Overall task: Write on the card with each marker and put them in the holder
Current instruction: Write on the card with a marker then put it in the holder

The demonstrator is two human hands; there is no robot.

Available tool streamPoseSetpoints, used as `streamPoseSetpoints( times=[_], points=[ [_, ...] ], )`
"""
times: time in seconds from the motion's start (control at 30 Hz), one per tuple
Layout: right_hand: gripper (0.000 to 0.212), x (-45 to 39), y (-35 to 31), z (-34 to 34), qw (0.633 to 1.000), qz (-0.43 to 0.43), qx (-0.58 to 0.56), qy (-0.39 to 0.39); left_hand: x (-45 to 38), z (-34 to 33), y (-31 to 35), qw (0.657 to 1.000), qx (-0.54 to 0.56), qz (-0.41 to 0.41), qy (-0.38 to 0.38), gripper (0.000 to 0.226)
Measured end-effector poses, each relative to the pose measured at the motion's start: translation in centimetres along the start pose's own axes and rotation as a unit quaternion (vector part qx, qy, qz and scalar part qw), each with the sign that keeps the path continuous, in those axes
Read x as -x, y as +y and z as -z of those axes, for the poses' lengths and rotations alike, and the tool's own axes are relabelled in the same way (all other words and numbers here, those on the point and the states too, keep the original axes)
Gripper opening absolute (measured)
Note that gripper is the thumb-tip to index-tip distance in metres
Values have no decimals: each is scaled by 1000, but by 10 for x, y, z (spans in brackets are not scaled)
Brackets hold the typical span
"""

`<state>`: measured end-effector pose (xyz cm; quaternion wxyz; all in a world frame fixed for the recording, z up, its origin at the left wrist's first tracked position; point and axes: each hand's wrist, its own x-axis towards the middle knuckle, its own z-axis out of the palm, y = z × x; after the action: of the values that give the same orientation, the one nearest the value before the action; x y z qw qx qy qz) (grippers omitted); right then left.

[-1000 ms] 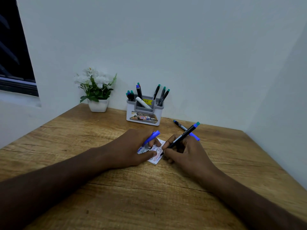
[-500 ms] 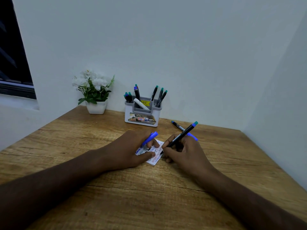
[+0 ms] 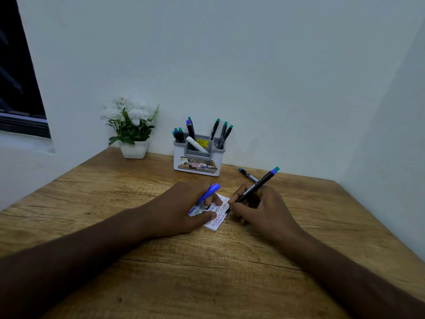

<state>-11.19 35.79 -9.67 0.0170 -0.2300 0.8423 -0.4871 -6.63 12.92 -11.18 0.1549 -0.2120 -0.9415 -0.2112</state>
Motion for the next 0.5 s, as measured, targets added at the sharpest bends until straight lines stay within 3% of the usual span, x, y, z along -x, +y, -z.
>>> streamPoseSetpoints(
  times=[0.13,0.33,0.5],
  points=[
    [3,-3,3,-1,1000,15,24,-2,0,1,-1,1000,-5,2,-1,30],
    [11,-6,7,4,986,-6,-162,39,-1,1,-1,1000,9,-4,-5,20],
    [15,-10,11,3,975,-32,-220,25,0,1,-2,1000,-6,4,-17,18]
  ],
)
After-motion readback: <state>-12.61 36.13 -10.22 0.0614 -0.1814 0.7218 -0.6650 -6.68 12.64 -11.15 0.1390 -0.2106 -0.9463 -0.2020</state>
